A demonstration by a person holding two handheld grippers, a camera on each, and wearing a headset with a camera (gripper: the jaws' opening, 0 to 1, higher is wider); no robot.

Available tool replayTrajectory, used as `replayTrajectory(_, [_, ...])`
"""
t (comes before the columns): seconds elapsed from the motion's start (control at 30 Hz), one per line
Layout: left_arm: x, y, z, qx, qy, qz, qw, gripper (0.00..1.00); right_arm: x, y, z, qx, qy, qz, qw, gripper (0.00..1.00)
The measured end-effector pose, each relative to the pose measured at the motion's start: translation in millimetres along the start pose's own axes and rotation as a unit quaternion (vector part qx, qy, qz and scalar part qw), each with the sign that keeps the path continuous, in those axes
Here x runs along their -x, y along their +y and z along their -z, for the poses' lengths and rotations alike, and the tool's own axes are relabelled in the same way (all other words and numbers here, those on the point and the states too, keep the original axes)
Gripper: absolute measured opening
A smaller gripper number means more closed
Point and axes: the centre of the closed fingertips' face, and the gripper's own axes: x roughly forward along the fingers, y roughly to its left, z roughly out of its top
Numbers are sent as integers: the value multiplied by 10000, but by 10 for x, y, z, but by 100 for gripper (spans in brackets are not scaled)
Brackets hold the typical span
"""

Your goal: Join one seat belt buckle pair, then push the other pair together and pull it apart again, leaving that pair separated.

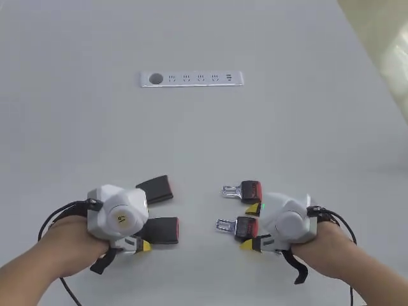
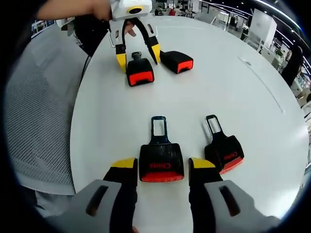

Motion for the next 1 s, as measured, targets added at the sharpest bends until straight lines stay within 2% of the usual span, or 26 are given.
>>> replayTrajectory(0.17, [-1,-39,-21,-98,17,58,9999,44,14,-29,18,59,22,-65,10000,36])
replayTrajectory(0.37, [-28,-90,-43,-282,67,163,9994,37,17,-44,50,264,169,-157,9994,35])
replayTrajectory(0.6, [-28,-102,-51,-309,68,165,9994,36,17,-41,57,461,287,-297,9981,34])
replayTrajectory(0.77, [-24,-125,-49,-265,64,160,9995,33,12,-42,86,902,364,-502,9940,34])
replayTrajectory(1.0, [-20,-155,-52,-254,133,117,9995,32,39,-30,84,1134,525,-646,9901,33])
